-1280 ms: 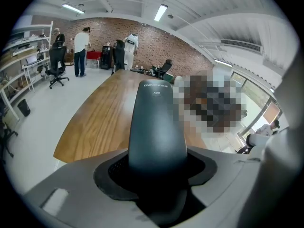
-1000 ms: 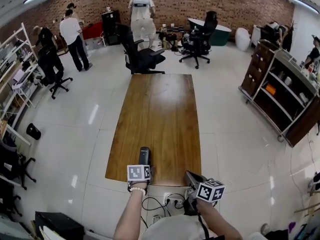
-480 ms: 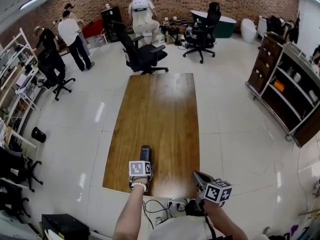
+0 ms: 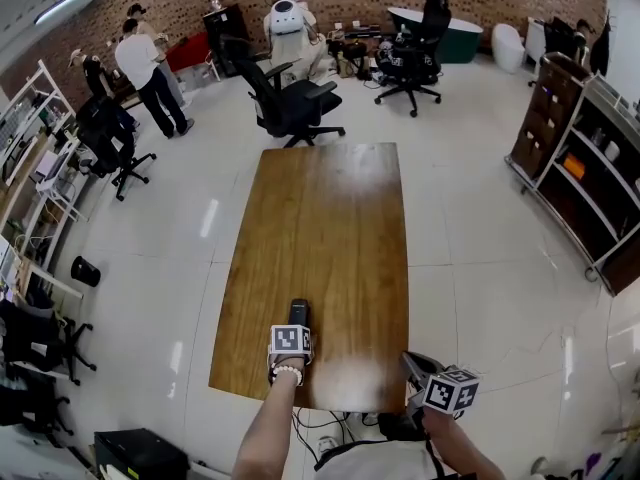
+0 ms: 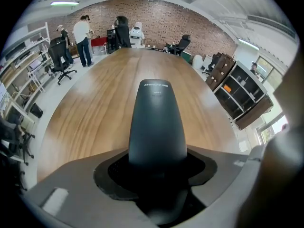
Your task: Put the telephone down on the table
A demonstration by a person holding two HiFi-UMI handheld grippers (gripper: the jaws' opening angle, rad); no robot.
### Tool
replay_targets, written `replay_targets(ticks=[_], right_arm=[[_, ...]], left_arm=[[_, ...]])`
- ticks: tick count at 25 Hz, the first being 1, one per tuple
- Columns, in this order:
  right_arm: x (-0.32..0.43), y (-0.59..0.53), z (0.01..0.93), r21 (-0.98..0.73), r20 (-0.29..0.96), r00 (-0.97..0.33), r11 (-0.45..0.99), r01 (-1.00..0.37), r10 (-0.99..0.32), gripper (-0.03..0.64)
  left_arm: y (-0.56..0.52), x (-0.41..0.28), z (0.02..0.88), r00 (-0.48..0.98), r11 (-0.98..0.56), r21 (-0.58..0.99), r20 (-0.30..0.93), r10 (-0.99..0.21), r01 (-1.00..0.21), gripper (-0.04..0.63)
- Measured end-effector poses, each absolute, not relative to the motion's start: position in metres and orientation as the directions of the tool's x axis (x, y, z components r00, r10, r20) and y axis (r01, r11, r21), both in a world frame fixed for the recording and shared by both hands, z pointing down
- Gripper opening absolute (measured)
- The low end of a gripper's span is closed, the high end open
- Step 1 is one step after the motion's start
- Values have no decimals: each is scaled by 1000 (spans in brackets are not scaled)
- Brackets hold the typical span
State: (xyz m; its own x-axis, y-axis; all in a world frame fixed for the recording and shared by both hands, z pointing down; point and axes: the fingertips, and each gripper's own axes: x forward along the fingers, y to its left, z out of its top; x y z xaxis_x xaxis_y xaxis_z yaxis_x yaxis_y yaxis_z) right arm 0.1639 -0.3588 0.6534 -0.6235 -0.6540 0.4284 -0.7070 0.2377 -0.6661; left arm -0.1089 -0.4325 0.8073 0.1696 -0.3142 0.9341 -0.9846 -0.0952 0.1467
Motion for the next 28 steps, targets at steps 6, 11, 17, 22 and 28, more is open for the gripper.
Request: replay_targets(ticks=[6, 11, 17, 22, 28], right_arm=[[169, -366, 662, -683, 439, -620, 208, -701, -650, 3], [176, -370, 667, -699, 440, -619, 184, -691, -651, 3], [180, -377, 670, -720, 430, -621, 166, -673, -655, 3], [180, -382, 669, -732, 417, -618, 157, -663, -666, 3], [189, -387, 669, -738, 409, -614, 151, -658, -675, 3]], left_arm=[[-435, -114, 824, 152, -96, 131, 954, -260, -987, 275], [-433, -114, 826, 124, -102, 102, 965, -232, -990, 275], [-431, -111, 831, 63, -127, 38, 979, -195, -991, 282], [-430, -114, 831, 52, -126, 29, 982, -181, -992, 284], [-430, -123, 826, -6, -106, -25, 984, -178, -994, 368]])
